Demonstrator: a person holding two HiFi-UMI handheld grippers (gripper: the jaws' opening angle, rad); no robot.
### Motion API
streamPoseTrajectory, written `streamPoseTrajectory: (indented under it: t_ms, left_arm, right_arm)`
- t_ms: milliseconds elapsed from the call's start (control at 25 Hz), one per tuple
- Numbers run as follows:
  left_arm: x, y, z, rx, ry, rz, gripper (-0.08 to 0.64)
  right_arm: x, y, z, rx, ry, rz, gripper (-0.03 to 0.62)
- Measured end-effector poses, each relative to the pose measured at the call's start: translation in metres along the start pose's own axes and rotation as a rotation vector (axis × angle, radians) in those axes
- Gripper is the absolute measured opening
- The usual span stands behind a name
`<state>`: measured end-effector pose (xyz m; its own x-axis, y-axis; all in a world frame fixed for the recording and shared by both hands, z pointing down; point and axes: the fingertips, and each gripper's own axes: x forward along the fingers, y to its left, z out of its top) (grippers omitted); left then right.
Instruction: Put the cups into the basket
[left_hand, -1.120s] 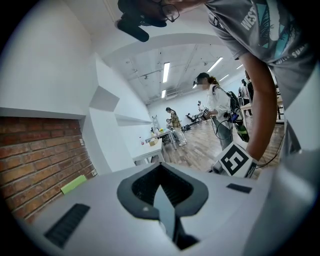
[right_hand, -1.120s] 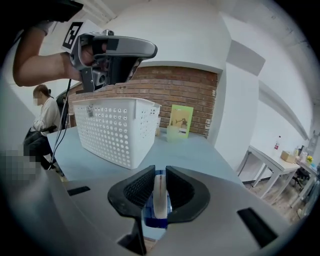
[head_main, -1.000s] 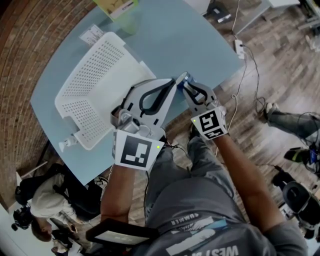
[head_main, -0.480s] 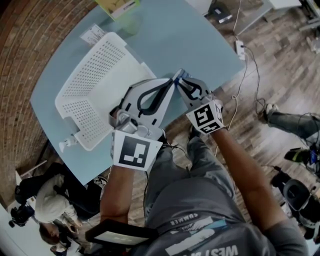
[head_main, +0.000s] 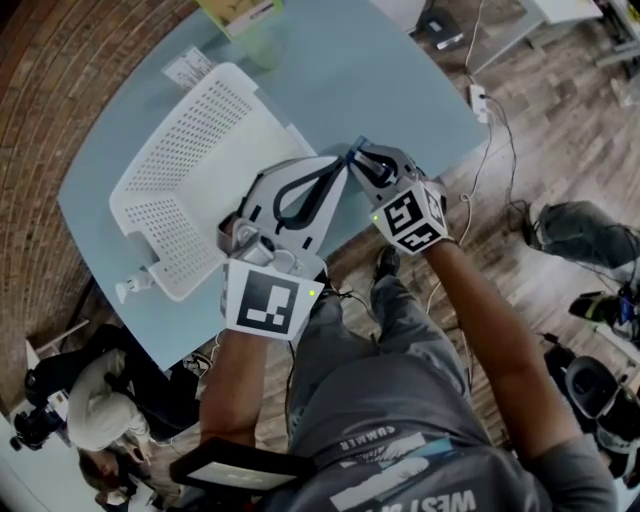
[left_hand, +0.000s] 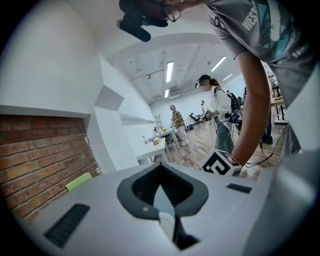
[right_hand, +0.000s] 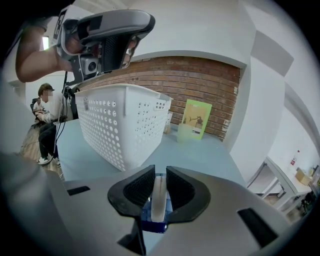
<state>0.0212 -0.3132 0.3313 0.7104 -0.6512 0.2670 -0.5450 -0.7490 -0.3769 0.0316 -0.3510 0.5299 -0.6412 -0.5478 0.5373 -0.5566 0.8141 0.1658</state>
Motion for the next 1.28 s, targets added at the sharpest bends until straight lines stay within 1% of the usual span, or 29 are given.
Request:
streamPoseTrajectory:
  t_ms: [320, 440, 560, 720, 880, 960, 1080, 1280]
  left_arm:
    - [-0.001, 0.006, -0.001, -0.008, -0.011, 0.009, 0.000]
    - [-0.002, 0.009, -0.001, -0.010, -0.015, 0.013, 0.000]
    - [-0.002, 0.011, -0.003, -0.015, -0.014, 0.017, 0.000]
    - [-0.002, 0.015, -0.003, -0.020, -0.020, 0.023, 0.000]
    - [-0.002, 0.015, -0.003, -0.023, -0.026, 0.024, 0.000]
    - [-0.002, 0.015, -0.001, -0.024, -0.030, 0.026, 0.000]
    - [-0.005, 0.017, 0.001, -0.022, -0.033, 0.032, 0.000]
    - [-0.010, 0.021, -0.002, -0.023, -0.028, 0.043, 0.000]
  right_arm:
    - [0.008, -0.007, 0.001, 0.000, 0.047, 0.037, 0.078]
    - [0.010, -0.005, -0.008, 0.008, 0.086, 0.054, 0.078]
    - [0.010, -0.005, -0.020, 0.006, 0.148, 0.060, 0.078]
    - [0.008, -0.004, -0.026, -0.038, 0.237, 0.080, 0.078]
    - [0.011, -0.002, -0.025, -0.125, 0.357, 0.147, 0.075]
    - [0.011, -0.001, -0.025, -0.148, 0.387, 0.168, 0.072]
    - [0.007, -0.002, -0.021, -0.147, 0.351, 0.152, 0.069]
    - [-0.006, -0.004, -0.002, -0.148, 0.170, 0.060, 0.069]
